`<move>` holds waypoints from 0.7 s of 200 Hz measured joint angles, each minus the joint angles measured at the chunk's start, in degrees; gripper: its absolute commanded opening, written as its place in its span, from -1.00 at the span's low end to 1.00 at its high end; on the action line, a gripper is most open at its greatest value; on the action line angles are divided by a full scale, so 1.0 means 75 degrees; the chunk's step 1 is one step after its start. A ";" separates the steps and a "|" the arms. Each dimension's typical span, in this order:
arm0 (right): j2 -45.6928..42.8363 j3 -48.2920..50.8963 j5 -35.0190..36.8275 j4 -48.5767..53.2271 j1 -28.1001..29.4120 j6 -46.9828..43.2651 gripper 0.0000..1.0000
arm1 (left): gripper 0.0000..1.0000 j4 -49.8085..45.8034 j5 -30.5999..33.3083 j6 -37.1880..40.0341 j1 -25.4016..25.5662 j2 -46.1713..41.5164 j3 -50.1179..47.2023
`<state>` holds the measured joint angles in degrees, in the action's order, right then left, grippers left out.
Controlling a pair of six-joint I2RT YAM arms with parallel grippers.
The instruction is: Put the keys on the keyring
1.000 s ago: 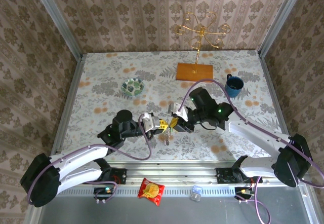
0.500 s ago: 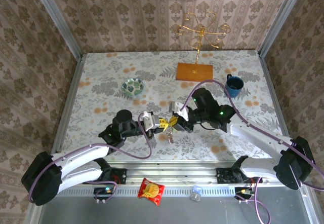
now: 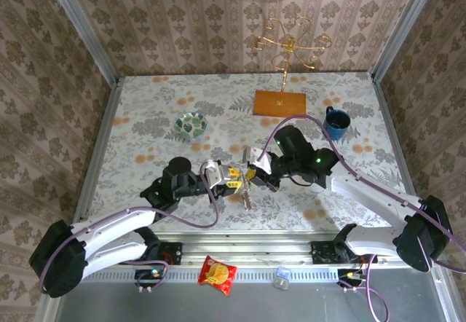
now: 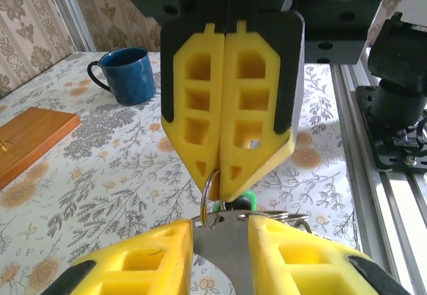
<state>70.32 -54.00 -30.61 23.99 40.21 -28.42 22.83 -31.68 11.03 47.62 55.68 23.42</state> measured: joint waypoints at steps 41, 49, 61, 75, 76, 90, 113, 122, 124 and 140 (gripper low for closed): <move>0.0315 -0.0618 0.0641 0.0831 0.0338 -0.0606 -1.00 | -0.56 -0.0659 -0.0009 0.0402 0.0000 -0.0041 0.0353; 0.0382 -0.0691 0.0720 0.0959 0.0391 -0.0691 -1.00 | -0.57 -0.0737 -0.0009 0.0458 0.0000 -0.0041 0.0382; 0.0449 -0.0784 0.0822 0.1116 0.0472 -0.0825 -1.00 | -0.57 -0.0848 -0.0012 0.0525 0.0000 -0.0041 0.0414; 0.0469 -0.0889 0.0898 0.1256 0.0551 -0.0938 -1.00 | -0.57 -0.0962 -0.0012 0.0586 0.0000 -0.0038 0.0437; 0.0469 -0.0895 0.0901 0.1265 0.0554 -0.0944 -1.00 | -0.57 -0.0968 -0.0012 0.0589 0.0000 -0.0038 0.0437; 0.0478 -0.1008 0.0988 0.1355 0.0635 -0.1032 -1.00 | -0.57 -0.1029 -0.0012 0.0632 0.0000 -0.0023 0.0443; 0.0507 -0.1128 0.1113 0.1492 0.0761 -0.1169 -1.00 | -0.60 -0.1137 -0.0015 0.0711 0.0000 0.0032 0.0478; 0.0545 -0.1172 0.1186 0.1542 0.0810 -0.1221 -1.00 | -0.64 -0.1186 -0.0032 0.0726 0.0000 0.0061 0.0516; 0.0551 -0.1180 0.1201 0.1542 0.0819 -0.1221 -1.00 | -0.66 -0.1204 -0.0035 0.0734 0.0000 0.0064 0.0525; 0.0612 -0.1256 0.1332 0.1574 0.0889 -0.1282 -1.00 | -0.81 -0.1294 -0.0076 0.0769 -0.0003 0.0070 0.0562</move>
<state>74.91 -63.42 -20.62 35.79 46.87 -38.04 13.13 -32.25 16.80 47.59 56.21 27.64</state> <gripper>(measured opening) 0.062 0.137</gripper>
